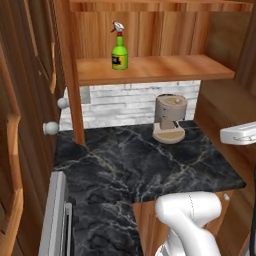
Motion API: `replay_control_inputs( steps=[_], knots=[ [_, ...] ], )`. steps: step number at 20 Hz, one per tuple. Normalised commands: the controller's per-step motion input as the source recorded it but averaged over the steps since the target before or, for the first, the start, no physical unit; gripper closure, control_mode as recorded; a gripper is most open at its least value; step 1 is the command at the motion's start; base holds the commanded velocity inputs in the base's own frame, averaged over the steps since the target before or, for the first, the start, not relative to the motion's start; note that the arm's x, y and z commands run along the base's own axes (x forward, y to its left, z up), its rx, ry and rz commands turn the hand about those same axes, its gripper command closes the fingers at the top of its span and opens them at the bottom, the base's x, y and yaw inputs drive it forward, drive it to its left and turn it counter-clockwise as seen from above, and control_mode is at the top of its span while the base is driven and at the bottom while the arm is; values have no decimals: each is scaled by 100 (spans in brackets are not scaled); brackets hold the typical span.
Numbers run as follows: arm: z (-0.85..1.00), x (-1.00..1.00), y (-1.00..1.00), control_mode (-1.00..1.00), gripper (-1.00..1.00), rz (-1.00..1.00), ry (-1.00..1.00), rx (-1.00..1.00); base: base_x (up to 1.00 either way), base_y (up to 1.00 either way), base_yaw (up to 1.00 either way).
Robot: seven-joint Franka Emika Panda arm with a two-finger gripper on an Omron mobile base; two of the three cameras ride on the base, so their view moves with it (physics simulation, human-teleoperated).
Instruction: Move the cutting board and knife to the sink. Then move spray from the cabinet to the counter.
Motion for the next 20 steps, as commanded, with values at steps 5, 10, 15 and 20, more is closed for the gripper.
replay_control_inputs(
  steps=[5, 10, 15, 20],
  knots=[
    [0, 0, 0, 100, -100, 0, 0, 0, 21, 41, 11],
    [0, 0, 0, 100, -100, 0, 0, 0, 93, 23, 1],
    [0, 0, 0, 100, -100, 0, 0, 0, 91, 34, 8],
    [0, 0, 0, 100, -100, 0, 0, 0, 51, 25, 41]
  ],
)
